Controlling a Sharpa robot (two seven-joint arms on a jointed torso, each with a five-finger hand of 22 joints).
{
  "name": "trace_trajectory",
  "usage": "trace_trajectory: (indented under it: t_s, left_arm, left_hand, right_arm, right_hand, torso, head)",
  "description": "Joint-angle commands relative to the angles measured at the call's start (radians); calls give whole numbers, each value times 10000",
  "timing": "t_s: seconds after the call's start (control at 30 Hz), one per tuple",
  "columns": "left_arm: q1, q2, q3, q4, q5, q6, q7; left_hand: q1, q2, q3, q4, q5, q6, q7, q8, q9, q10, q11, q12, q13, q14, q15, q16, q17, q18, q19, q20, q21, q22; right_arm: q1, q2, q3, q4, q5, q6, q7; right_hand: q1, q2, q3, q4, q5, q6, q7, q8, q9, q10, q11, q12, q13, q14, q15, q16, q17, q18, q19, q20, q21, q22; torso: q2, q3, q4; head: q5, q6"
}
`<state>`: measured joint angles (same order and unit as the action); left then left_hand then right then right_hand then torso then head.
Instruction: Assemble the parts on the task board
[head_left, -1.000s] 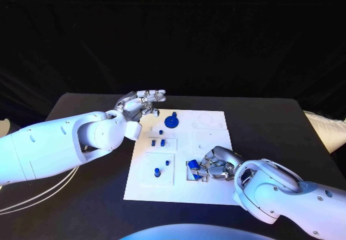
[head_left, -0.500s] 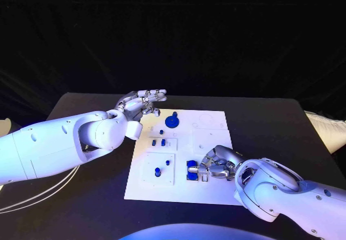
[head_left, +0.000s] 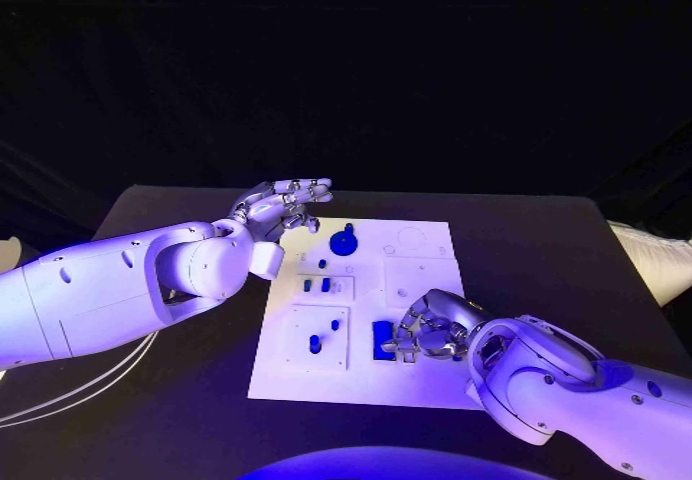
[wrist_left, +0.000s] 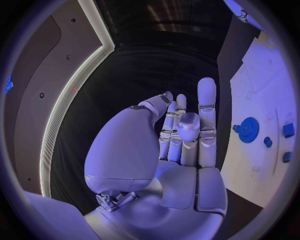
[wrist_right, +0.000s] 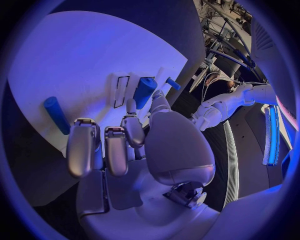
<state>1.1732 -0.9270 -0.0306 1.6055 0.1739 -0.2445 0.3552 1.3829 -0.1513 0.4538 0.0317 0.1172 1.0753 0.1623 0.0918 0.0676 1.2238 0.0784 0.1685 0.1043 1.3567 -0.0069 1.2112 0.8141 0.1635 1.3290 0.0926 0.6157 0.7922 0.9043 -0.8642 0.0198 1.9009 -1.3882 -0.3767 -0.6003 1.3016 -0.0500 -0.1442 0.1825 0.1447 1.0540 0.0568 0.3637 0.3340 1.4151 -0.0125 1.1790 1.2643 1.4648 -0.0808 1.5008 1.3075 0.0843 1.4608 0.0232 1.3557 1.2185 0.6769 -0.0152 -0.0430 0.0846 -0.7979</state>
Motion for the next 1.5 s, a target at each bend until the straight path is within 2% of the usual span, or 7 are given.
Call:
trace_trajectory:
  t_s: [0.03,0.5,0.63,0.73,1.1,1.27,1.5]
  left_arm:
    - [5,9,5,20,-34,170,58]
    - [5,27,5,2,-34,173,56]
    - [4,25,5,-2,-34,178,51]
    - [4,9,4,-3,-34,173,48]
    - [4,-13,1,25,-34,160,47]
    - [3,12,-1,30,-34,170,48]
    - [3,34,-3,38,-34,170,42]
  left_hand:
    - [-10,89,-55,11,-25,-88,3,-24,1,-67,23,42,14,-74,23,-50,-11,130,-71,-2,-25,-13]
    - [-10,89,-55,11,-25,-88,3,-24,1,-67,23,42,14,-74,23,-50,-11,130,-71,-2,-25,-13]
    - [-10,89,-55,11,-25,-88,3,-24,1,-67,23,42,14,-74,23,-50,-11,130,-71,-2,-25,-13]
    - [-10,89,-55,11,-25,-88,3,-24,1,-67,23,42,14,-74,23,-50,-11,130,-71,-2,-25,-13]
    - [-10,89,-55,11,-25,-88,3,-24,1,-67,23,42,14,-74,23,-50,-11,130,-71,-2,-25,-13]
    - [-10,89,-55,11,-25,-88,3,-24,1,-67,23,42,14,-74,23,-50,-11,130,-71,-2,-25,-13]
    - [-10,89,-55,11,-25,-88,3,-24,1,-67,23,42,14,-74,23,-50,-11,130,-71,-2,-25,-13]
  right_arm:
    - [-10,69,-8,-60,-794,194,-10]
    - [-32,72,-23,-114,-904,-185,29]
    - [-22,-467,-4,250,-244,-585,538]
    - [85,-1003,14,532,342,-679,876]
    - [372,-2509,12,797,-240,133,974]
    - [308,-2639,-10,691,-872,379,676]
    - [130,-2588,-26,550,-1401,773,392]
  right_hand:
    - [339,121,19,-149,-107,121,-31,100,60,97,-100,133,54,827,-80,12,1404,-130,10,-66,55,43]
    - [341,316,9,-172,-111,195,-90,263,178,174,-153,240,159,832,-125,23,1426,-136,23,-109,71,73]
    - [30,383,-138,45,280,-161,13,99,139,168,-80,222,170,833,-83,24,1433,-139,19,-98,61,61]
    - [-111,474,-261,222,1003,-628,188,-242,8,137,65,183,169,839,32,42,1465,-142,12,-19,54,54]
    - [249,840,-219,192,1433,-626,272,-559,-184,151,139,176,211,856,112,99,1570,-158,45,87,136,188]
    - [253,832,-249,199,1432,-561,265,-576,-203,155,136,164,207,858,112,104,1579,-160,49,90,146,202]
    - [257,823,-338,241,1397,-312,215,-628,-254,128,100,42,136,851,91,89,1555,-154,37,84,137,191]
  torso:
    - [3,-6,6]
    - [-3,2,-6]
    - [-5,0,-11]
    - [-17,-11,-31]
    - [-8,5,-82]
    - [-18,-10,-98]
    - [-10,2,-55]
  head:
    - [-8,-14]
    - [-17,-17]
    - [-56,2]
    - [-72,19]
    - [-246,117]
    - [-308,141]
    - [-366,107]
